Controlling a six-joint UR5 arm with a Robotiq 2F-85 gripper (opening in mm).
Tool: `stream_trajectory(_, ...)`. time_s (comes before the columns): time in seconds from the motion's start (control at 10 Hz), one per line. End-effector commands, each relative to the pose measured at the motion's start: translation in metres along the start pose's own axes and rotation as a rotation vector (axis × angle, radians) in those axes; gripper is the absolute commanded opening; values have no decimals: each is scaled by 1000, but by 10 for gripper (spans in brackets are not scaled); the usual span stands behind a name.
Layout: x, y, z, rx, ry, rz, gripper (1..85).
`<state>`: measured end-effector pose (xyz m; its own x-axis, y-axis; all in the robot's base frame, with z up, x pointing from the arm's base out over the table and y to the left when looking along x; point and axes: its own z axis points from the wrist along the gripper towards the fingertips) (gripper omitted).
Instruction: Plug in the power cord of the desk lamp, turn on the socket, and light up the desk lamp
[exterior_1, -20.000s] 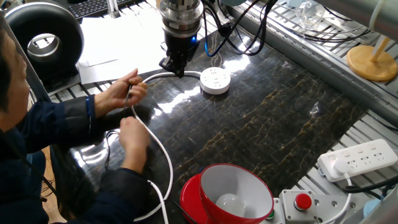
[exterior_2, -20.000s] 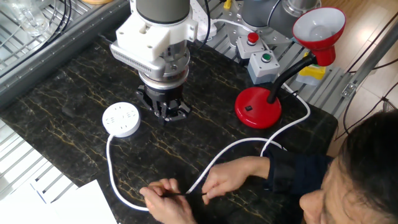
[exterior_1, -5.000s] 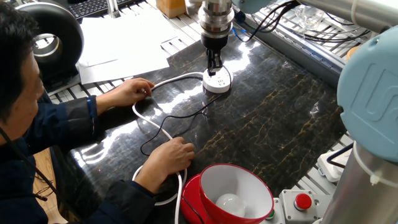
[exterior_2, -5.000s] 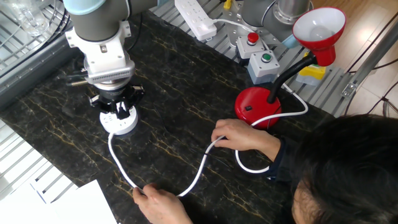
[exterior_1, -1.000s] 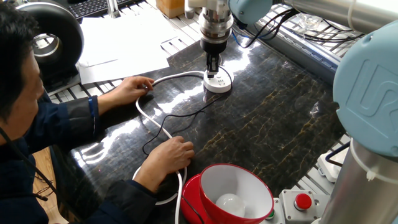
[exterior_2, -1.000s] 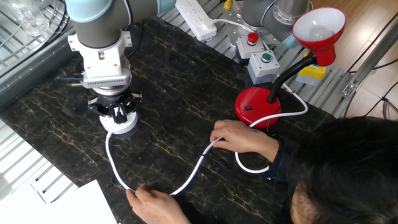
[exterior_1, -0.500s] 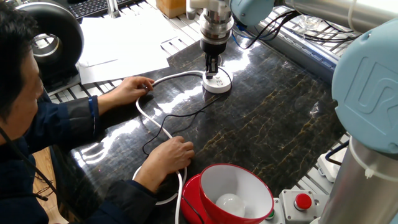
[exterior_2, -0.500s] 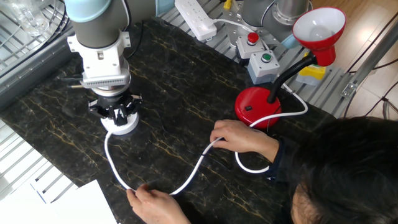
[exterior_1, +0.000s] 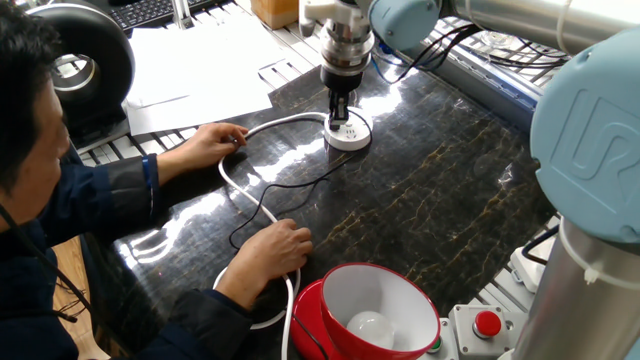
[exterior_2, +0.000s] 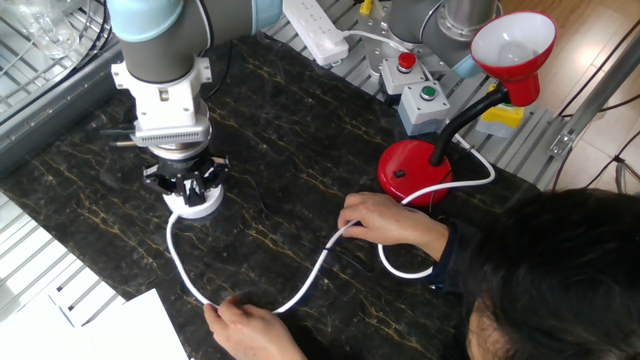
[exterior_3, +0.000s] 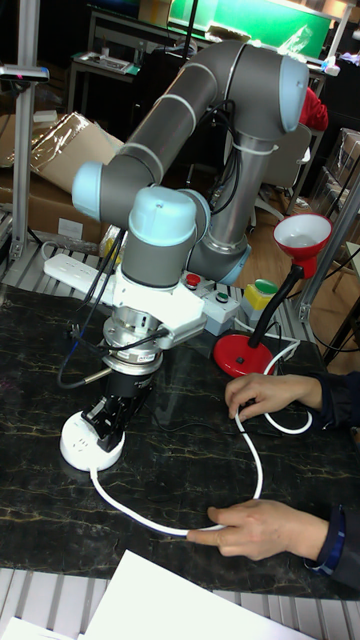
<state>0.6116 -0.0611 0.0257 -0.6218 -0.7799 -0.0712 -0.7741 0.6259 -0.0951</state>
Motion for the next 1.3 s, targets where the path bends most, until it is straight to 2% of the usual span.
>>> stream_trajectory(0.0, 2, -7, 0, 21, -6, 14, 10)
stream_trajectory(0.1, 7, -14, -12, 54, 14, 23, 13)
stream_trajectory(0.2, 11, -9, -26, 37, 26, 14, 137)
stream_trajectory(0.3, 10, -12, -38, 41, 18, -18, 360)
stream_trajectory(0.4, 4, -12, -42, 38, -9, -13, 493)
stream_trajectory(0.5, 6, -19, -42, 38, -10, -35, 567)
stream_trajectory(0.6, 6, -18, -43, 22, -13, -27, 603)
stream_trajectory(0.7, 7, -23, -47, 25, -10, -32, 637)
stream_trajectory(0.9, 12, -37, -73, 1, 22, -36, 663)
stream_trajectory(1.0, 18, -49, -90, 9, 67, -41, 630)
stream_trajectory(1.1, 25, -55, -99, 12, 110, -24, 557)
stream_trajectory(1.2, 35, -65, -97, 41, 139, -35, 457)
